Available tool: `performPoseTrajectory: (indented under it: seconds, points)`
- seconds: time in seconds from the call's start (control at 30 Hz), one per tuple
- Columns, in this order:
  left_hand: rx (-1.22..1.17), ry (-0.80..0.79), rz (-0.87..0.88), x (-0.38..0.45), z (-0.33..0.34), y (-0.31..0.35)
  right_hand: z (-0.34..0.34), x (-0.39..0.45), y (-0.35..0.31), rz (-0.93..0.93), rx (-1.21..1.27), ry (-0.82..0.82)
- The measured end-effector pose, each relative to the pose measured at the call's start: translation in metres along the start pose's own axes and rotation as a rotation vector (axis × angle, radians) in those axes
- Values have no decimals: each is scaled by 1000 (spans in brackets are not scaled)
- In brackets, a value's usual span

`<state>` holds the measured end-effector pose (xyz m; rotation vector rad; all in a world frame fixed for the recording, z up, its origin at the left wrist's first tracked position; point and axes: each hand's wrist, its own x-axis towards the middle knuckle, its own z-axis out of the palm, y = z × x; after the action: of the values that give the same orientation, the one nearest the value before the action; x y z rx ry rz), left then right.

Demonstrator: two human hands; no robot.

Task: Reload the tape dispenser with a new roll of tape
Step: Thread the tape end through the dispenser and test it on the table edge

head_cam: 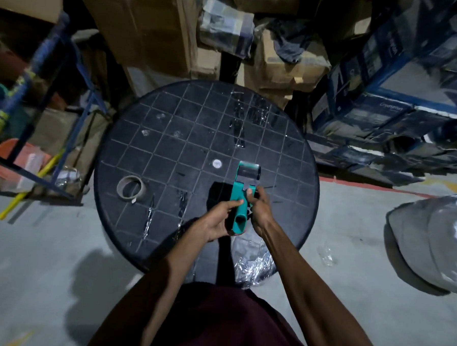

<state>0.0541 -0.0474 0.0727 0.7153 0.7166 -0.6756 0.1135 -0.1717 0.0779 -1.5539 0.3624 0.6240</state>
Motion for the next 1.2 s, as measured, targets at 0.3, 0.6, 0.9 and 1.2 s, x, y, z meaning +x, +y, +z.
performPoseTrajectory:
  seconds: [0.3, 0.6, 0.9, 1.2]
  points:
    - [-238, 34, 52, 12, -7, -40, -37, 1, 19, -92, -267, 215]
    - [-242, 169, 186, 5, 43, -92, -87, 6, 33, -269, -292, -90]
    - [-354, 217, 195, -9, 104, -139, -179, -27, 66, -3, -46, -77]
    - [-113, 409, 200, -14, 124, -159, -184, -34, 75, 505, -4, -214]
